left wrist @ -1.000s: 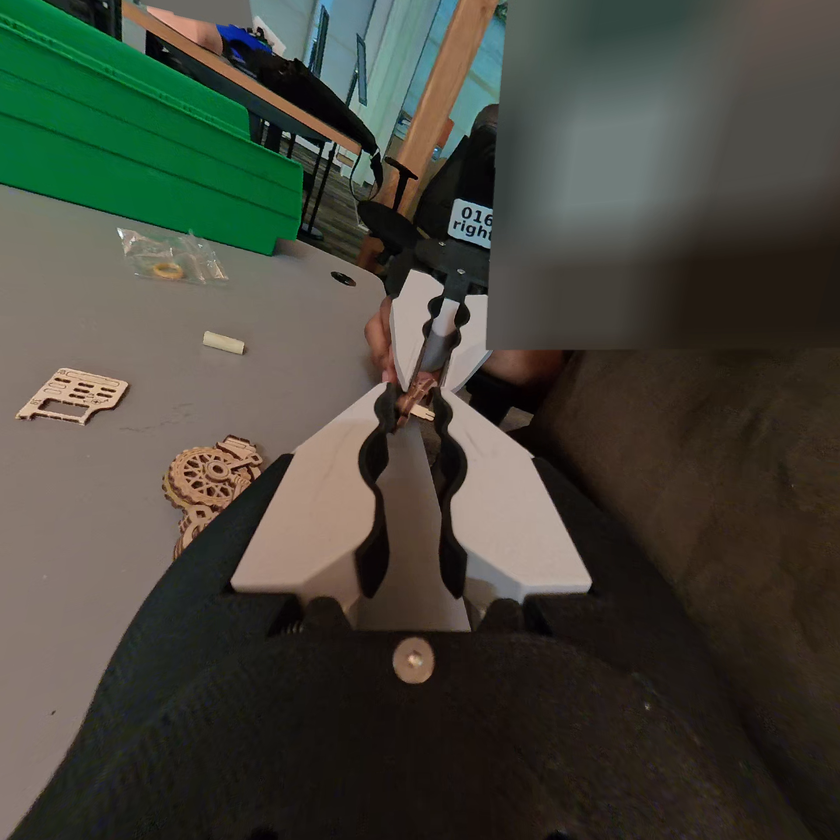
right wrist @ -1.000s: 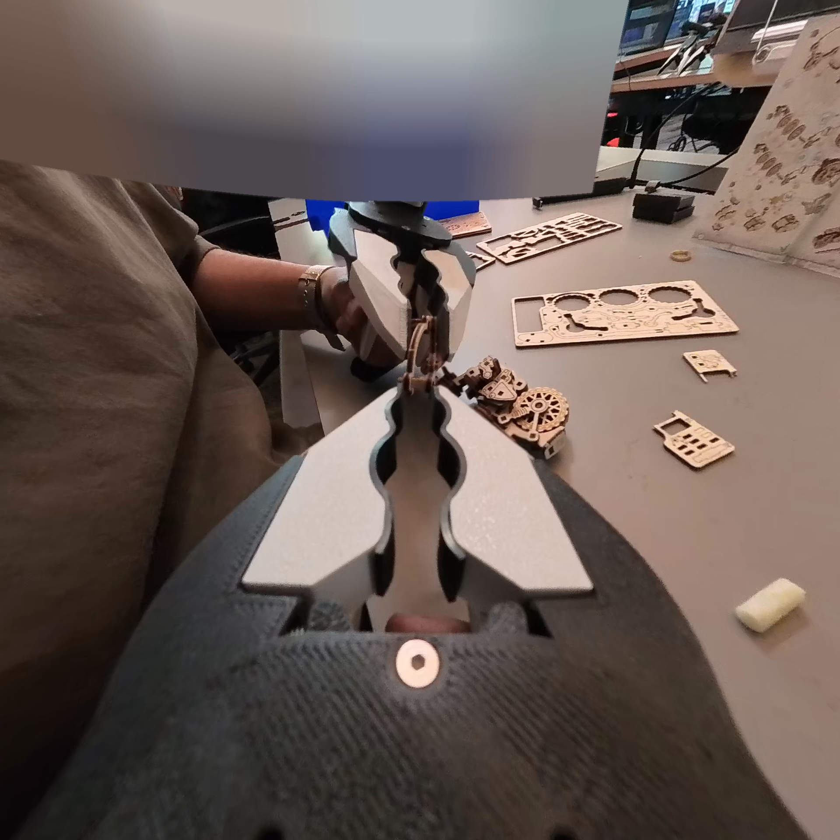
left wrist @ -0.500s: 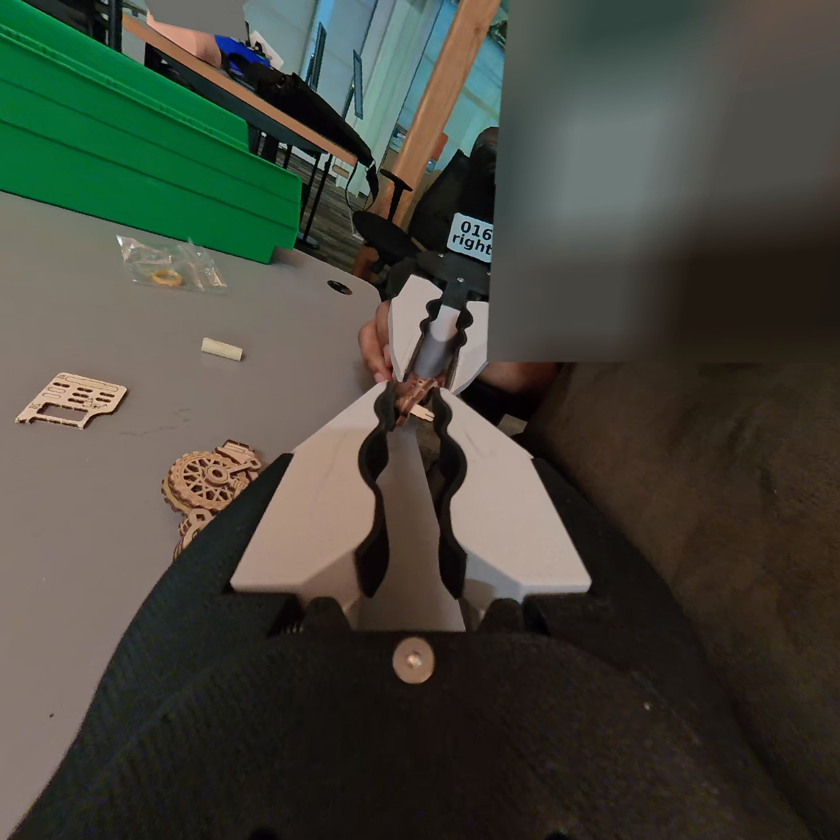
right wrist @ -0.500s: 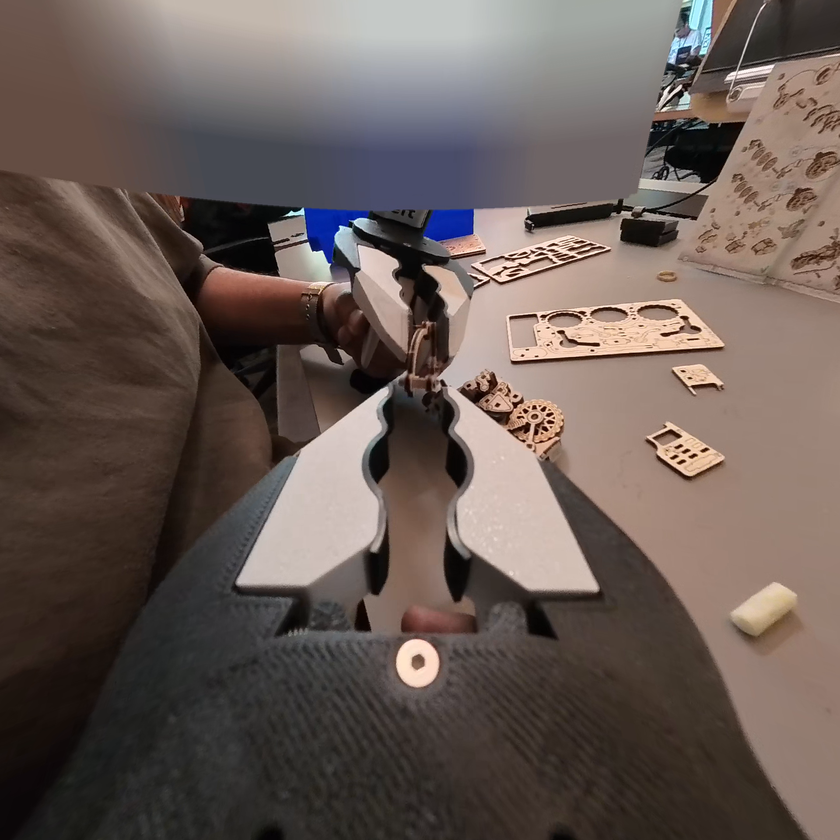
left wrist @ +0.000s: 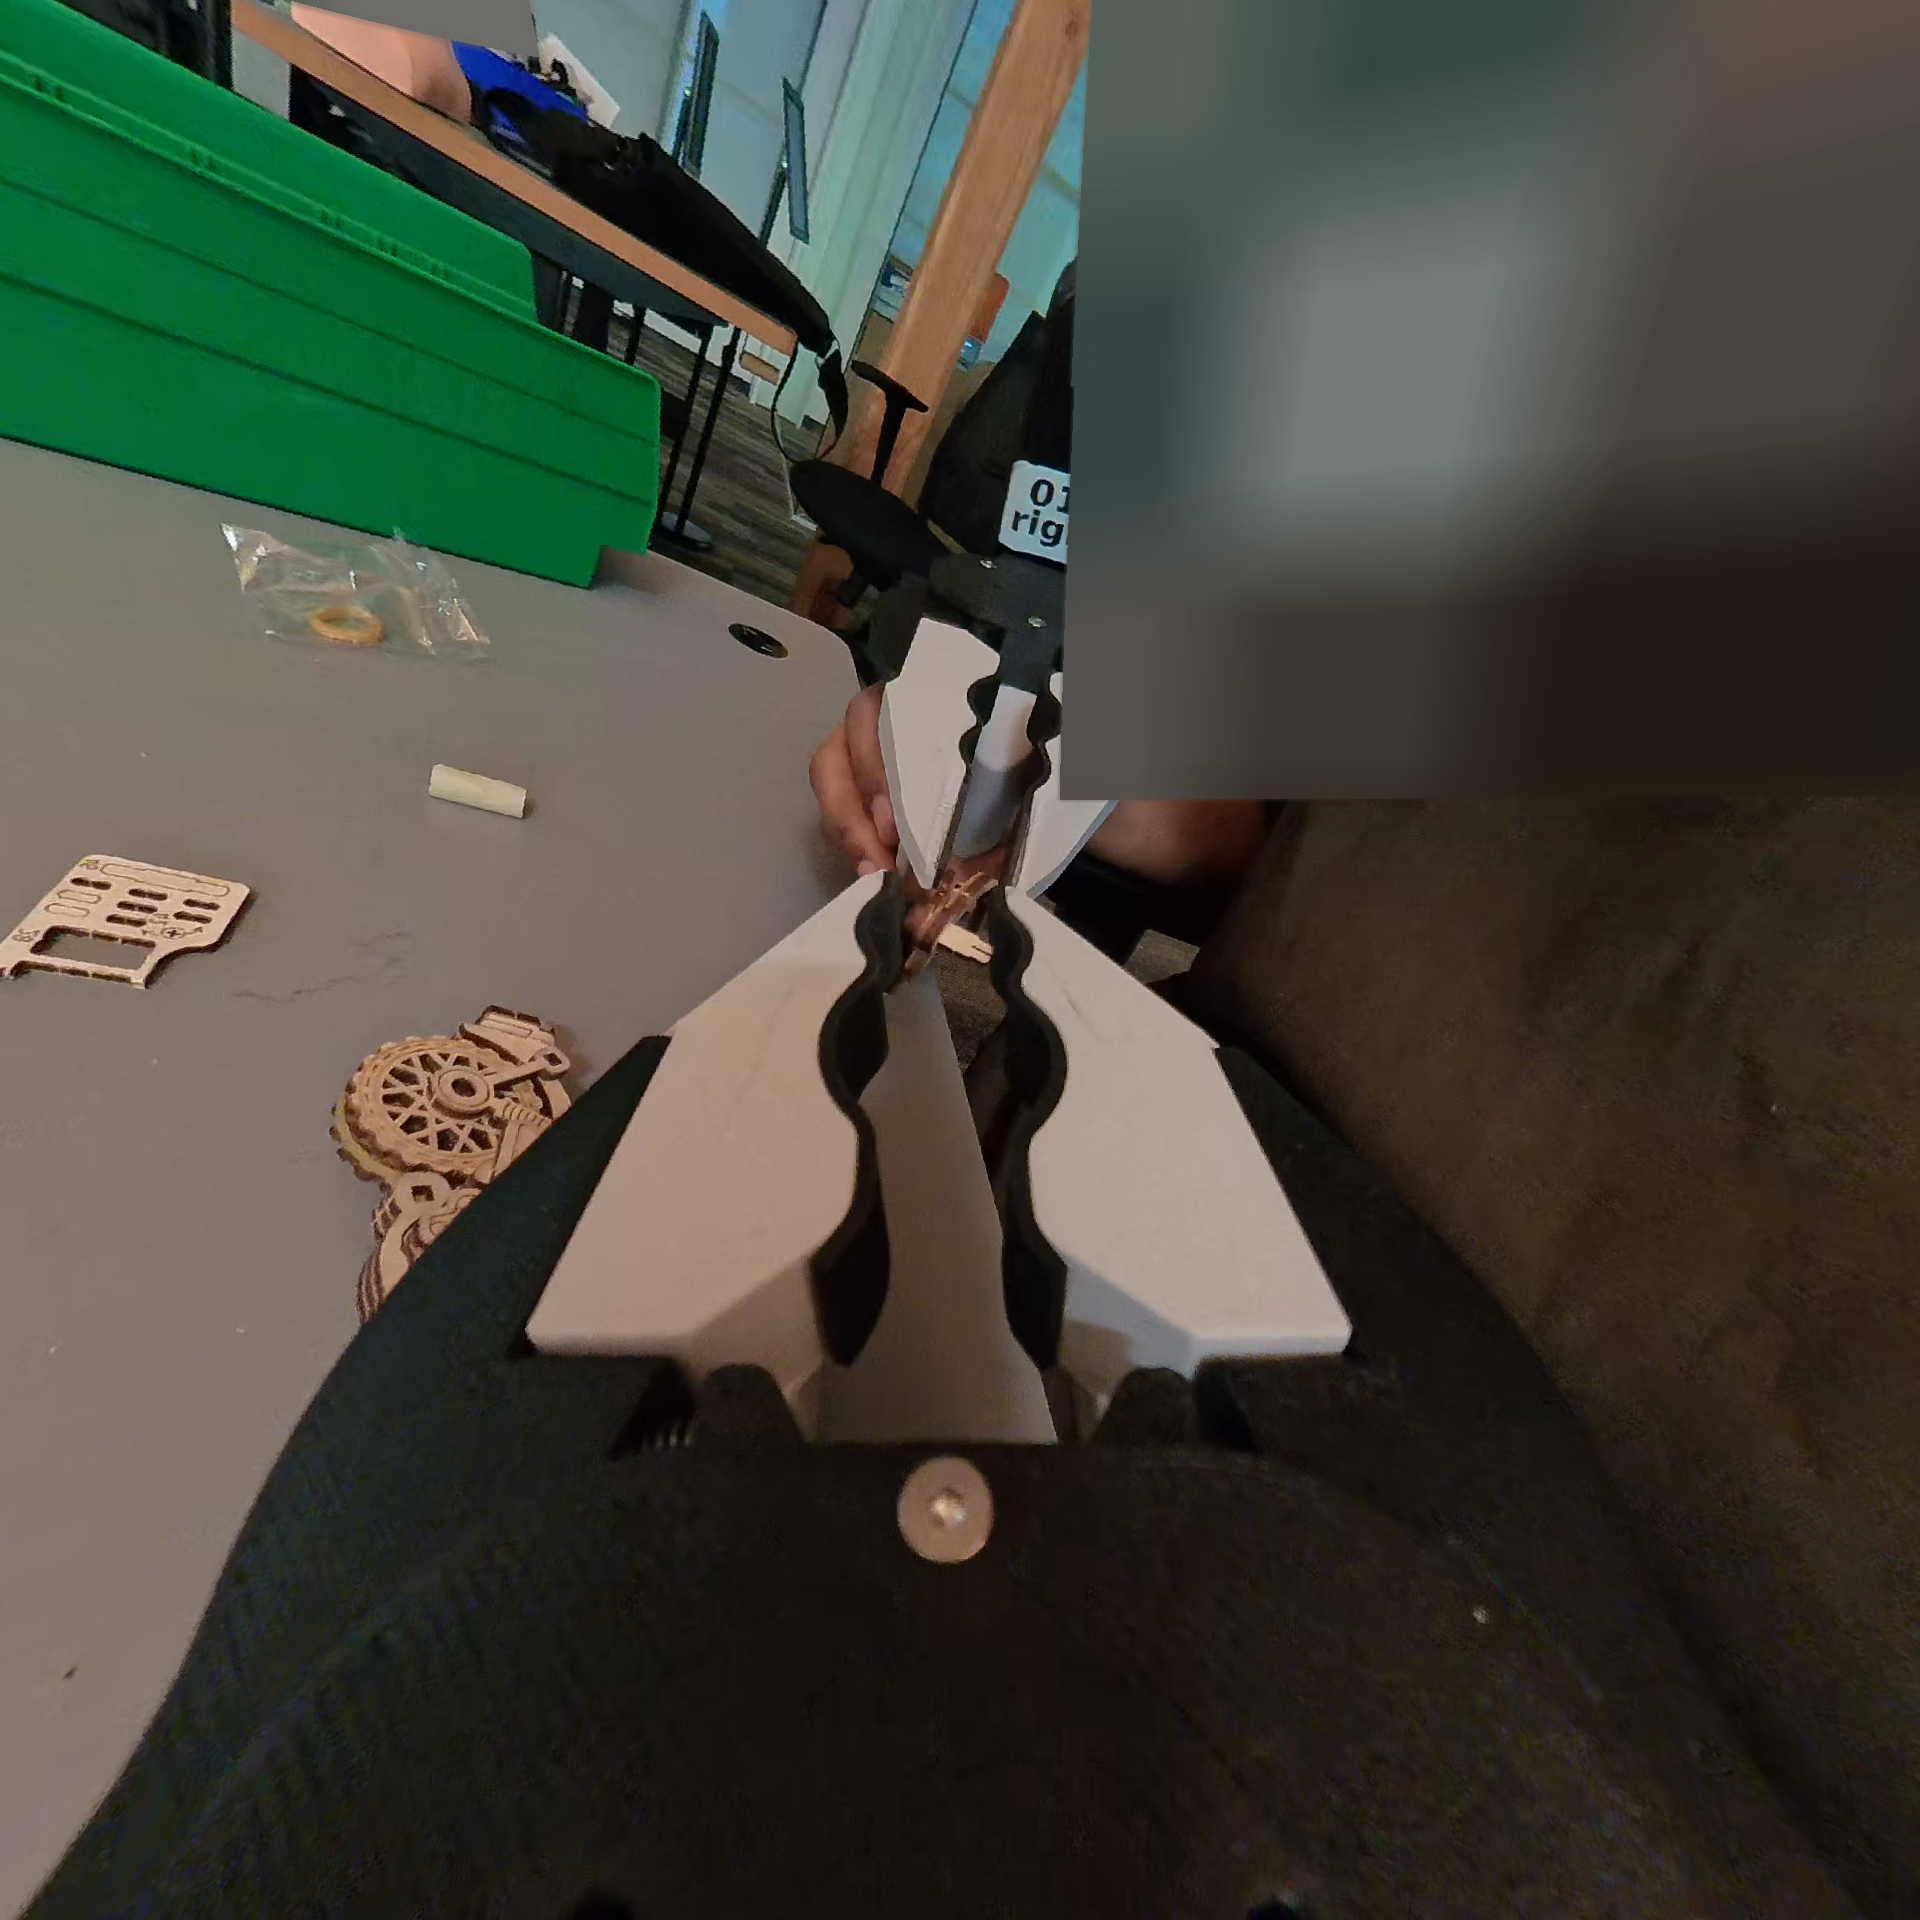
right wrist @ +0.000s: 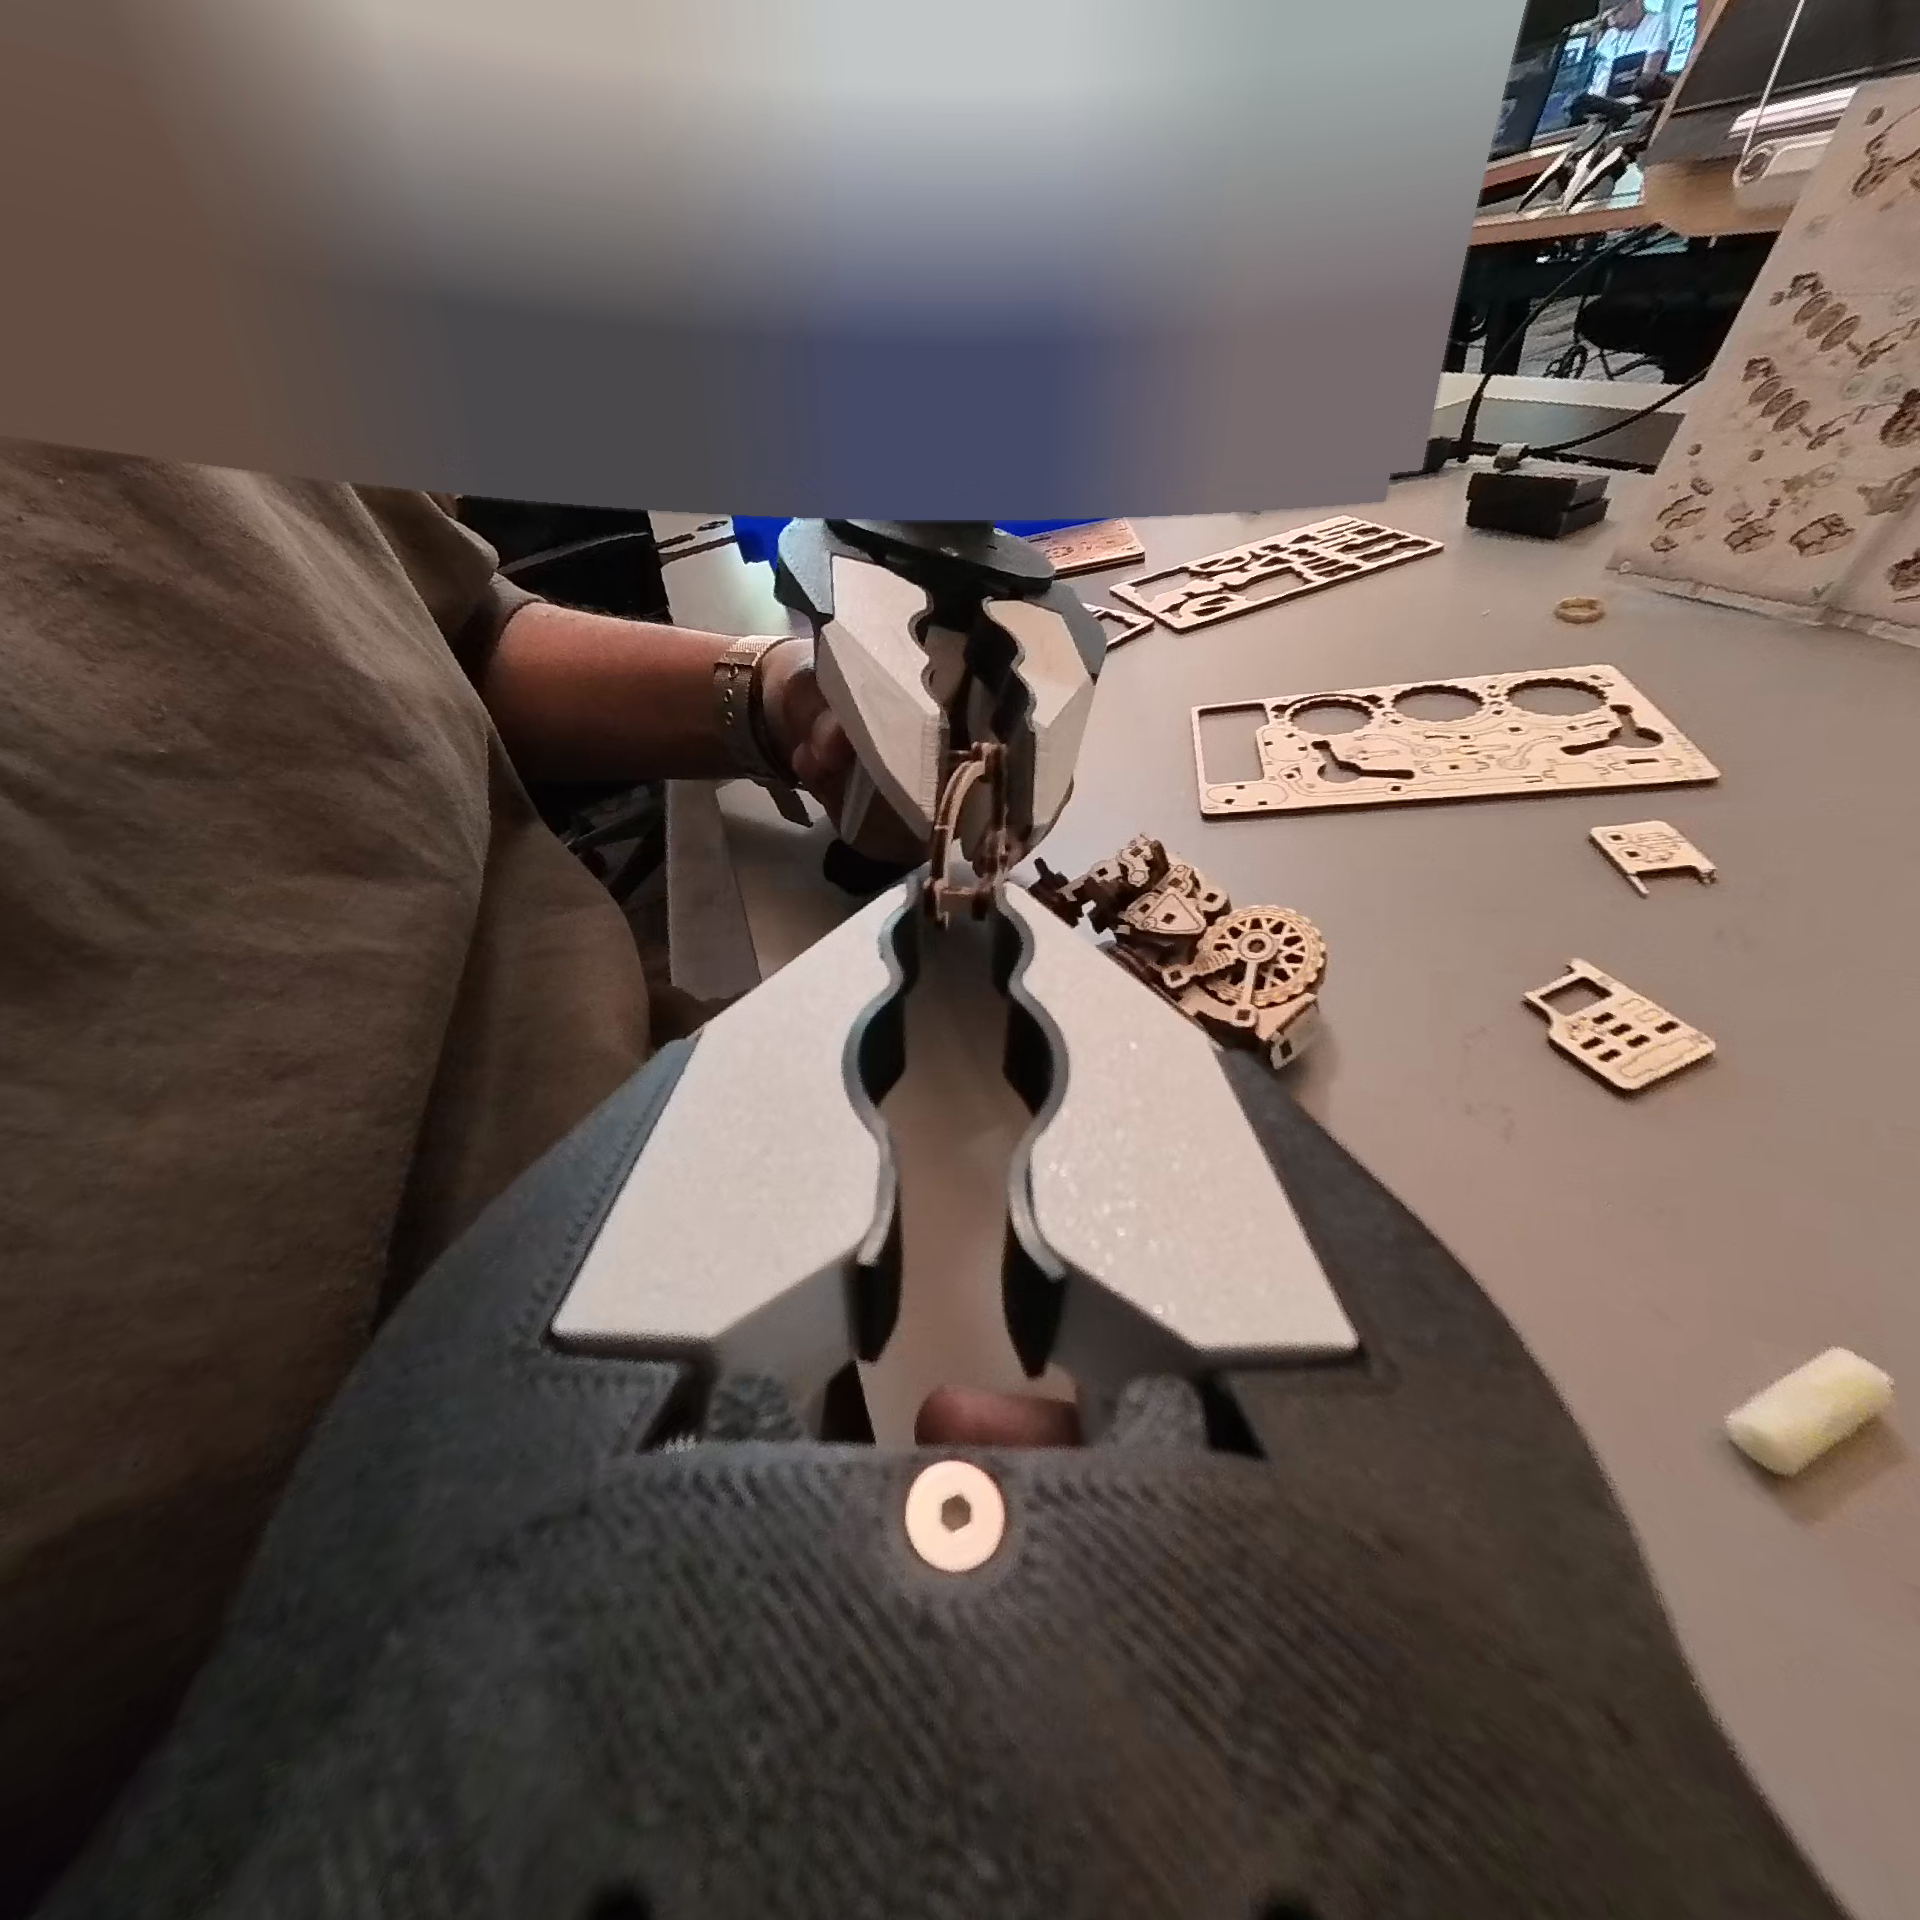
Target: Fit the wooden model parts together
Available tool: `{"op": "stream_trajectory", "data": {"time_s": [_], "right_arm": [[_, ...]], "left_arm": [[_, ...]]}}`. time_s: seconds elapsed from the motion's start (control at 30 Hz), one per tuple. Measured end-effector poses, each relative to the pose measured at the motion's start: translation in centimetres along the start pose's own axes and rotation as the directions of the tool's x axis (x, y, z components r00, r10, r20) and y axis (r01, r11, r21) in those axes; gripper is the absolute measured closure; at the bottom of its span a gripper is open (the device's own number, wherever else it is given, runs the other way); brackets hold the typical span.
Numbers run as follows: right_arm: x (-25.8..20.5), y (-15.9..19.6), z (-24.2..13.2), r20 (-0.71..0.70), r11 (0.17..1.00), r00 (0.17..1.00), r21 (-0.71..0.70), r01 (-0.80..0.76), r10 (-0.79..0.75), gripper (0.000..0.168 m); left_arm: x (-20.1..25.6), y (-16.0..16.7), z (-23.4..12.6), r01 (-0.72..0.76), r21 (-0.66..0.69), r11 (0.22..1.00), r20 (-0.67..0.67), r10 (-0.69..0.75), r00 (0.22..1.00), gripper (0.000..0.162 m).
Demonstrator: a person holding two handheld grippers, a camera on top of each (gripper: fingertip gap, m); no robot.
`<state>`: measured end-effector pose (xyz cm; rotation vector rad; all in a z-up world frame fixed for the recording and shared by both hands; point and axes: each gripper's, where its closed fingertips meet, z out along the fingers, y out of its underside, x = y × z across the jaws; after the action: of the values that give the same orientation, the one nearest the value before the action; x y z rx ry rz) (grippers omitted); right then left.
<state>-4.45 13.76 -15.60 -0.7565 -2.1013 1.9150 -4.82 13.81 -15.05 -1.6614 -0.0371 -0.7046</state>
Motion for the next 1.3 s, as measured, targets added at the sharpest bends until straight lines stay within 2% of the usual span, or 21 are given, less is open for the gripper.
{"op": "stream_trajectory", "data": {"time_s": [1.1,1.3], "right_arm": [[0.1,-0.7,0.0,0.009,1.000,1.000,-0.018,-0.019,0.019,0.159],[0.3,-1.5,-0.1,-0.019,0.999,1.000,0.050,-0.014,0.015,0.158]], "left_arm": [[0.1,-0.6,-0.2,0.041,0.042,0.998,-0.019,-0.040,0.999,0.150],[0.0,-1.1,-0.3,0.074,0.072,0.995,-0.026,-0.072,0.997,0.150]]}}
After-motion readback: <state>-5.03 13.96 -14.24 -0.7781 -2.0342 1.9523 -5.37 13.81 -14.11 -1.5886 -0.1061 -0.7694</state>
